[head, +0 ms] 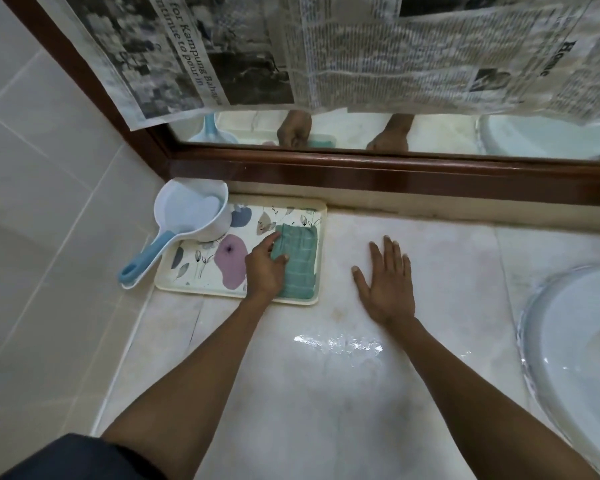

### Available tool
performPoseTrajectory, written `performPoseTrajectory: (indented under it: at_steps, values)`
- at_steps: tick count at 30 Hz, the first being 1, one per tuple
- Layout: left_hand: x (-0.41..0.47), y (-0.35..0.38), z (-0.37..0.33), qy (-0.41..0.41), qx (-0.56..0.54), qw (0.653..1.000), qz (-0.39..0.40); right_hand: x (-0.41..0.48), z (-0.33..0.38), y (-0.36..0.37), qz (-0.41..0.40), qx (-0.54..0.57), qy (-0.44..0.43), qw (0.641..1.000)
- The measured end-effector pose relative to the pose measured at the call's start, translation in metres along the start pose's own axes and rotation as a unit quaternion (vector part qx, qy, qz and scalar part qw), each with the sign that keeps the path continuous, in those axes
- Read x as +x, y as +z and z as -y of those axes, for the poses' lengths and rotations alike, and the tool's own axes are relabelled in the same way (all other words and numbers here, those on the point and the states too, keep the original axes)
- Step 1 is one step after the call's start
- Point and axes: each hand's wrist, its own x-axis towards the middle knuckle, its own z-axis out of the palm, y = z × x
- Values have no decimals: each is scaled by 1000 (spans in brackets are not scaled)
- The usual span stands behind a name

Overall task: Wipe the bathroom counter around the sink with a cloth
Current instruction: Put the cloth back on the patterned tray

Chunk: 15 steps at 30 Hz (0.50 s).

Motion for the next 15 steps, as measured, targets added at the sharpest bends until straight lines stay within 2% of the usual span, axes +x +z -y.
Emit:
performPoseTrajectory:
  at_steps: [2,4,7,9,11,15]
  values:
    - [-2,1,1,75,147,986,-15,0,0,0,0,-4,2,1000]
    - [-7,4,2,152,263,952,-45,0,0,0,2,-10,2,1000]
    - [-15,15,-6,242,272,931,-4,1,-1,-2,14,-14,0,1000]
    - [-20,25,-7,238,306,918,78,2,-1,-5,32,0,1,999]
    - [-24,33,-5,190,353,902,160,4,-4,-11,58,20,-2,998]
    - [-27,32,-8,160,387,887,195,2,-24,-33,126,15,-42,991]
